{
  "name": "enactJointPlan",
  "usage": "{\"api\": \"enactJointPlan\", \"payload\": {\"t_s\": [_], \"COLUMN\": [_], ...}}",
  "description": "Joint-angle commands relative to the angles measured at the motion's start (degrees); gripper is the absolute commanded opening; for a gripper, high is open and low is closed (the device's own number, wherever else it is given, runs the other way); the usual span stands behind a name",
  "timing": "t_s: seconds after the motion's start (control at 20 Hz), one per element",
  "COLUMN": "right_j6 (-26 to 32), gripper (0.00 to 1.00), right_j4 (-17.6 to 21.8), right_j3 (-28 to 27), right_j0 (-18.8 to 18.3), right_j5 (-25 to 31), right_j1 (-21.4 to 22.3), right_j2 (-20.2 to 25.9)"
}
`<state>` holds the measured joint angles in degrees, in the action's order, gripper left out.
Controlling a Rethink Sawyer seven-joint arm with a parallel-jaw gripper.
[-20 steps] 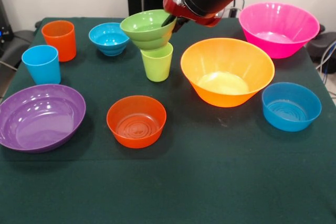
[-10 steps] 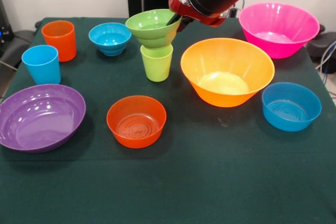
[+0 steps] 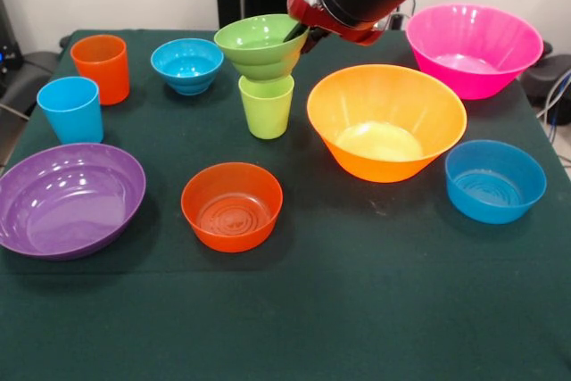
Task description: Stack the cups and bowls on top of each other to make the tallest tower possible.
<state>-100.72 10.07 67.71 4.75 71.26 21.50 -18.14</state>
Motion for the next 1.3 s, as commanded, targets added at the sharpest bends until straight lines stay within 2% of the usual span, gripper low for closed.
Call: {"api": "enactJointPlan", "payload": {"t_s": [0.05, 0.85, 1.1, 1.3], "right_j6": [-7.56, -7.25, -7.4, -7.4], "gripper": [0.0, 0.0, 0.0, 0.0], "right_j4": [-0.72, -1.86, -1.87, -1.31], "right_j3": [4.14, 6.9, 8.19, 8.0], "right_j0": [0.11, -0.66, -0.75, -0.36], "right_j5": [-1.54, -4.99, -8.9, -8.45], "right_j1": [-2.5, -2.0, -1.43, -1.69], "right_j2": [4.67, 5.77, 6.08, 5.43]}}
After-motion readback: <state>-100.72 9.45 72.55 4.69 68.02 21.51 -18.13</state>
